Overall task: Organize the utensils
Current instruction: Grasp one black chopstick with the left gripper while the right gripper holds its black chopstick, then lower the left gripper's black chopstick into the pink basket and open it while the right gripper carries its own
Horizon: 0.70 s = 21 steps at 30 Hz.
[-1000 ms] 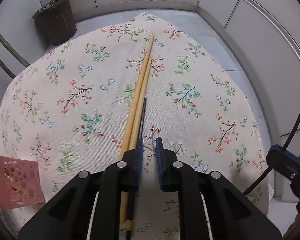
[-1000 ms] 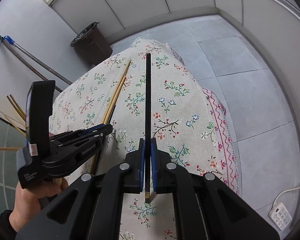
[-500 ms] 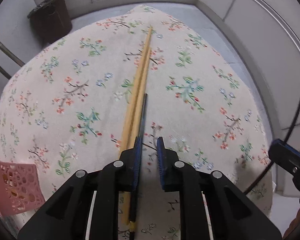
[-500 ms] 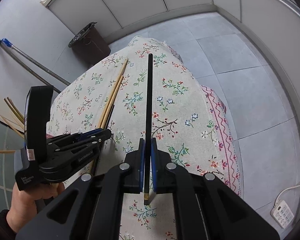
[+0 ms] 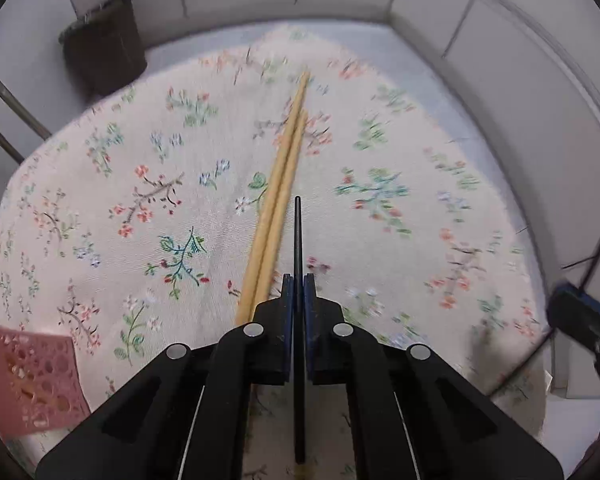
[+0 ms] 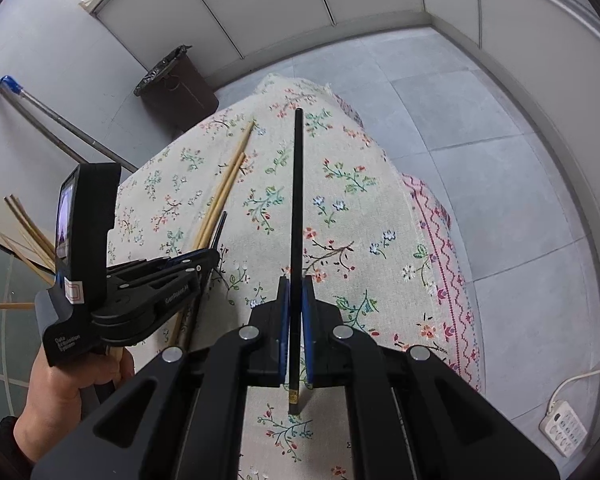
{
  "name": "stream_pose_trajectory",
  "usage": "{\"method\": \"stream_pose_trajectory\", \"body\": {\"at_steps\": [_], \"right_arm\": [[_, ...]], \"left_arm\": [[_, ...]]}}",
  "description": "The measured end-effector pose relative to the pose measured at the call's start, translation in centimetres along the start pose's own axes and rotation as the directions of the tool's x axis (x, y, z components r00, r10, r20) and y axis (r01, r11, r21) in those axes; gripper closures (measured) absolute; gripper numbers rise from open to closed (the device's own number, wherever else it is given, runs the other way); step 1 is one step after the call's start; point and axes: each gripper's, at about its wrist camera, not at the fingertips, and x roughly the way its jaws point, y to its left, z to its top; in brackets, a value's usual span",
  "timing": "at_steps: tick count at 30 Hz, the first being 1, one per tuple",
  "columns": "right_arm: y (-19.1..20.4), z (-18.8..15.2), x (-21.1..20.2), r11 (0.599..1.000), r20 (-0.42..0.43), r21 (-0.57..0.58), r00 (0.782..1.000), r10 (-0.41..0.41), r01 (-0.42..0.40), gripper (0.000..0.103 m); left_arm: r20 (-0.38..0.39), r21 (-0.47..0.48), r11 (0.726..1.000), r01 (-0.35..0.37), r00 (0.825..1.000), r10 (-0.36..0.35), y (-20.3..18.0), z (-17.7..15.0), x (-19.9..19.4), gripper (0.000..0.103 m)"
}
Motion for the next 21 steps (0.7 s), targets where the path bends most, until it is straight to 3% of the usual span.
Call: {"method": "stream_pose_trajectory", "body": {"at_steps": [5,11,14,21], "right_arm": [[1.5,-0.5,-3.1,0.999,0.07,-0.05,0.998,-0.005,0.008,0.097],[4.3,-1.6,-8.4,0.993,0.175,-0.12,0.985,0.014,0.007,0.097],[5.9,-2.0,-11.3,0.986,0.236,-0.164,0.971,0.027,0.012,0.097],[9.7,-2.8,-17.9,0.971,0.376,-0.239,0.92,0.113,-0.022,0.097]], "left_arm": [[0.125,0.077,0.997,0.018,0.992,-0.028,-1.2,-3.2,-5.7,0.099],[0.31,0.171,0.984,0.043,0.946,-0.095,-2.8,-7.6,-15.5,0.099],[0.405,0.192,0.98,0.05,0.906,-0.126,-2.5,-9.3,-20.7,0.099],[0.623,0.158,0.987,0.032,0.772,-0.125,0.7,-11.7,-31.3,0.099]]}}
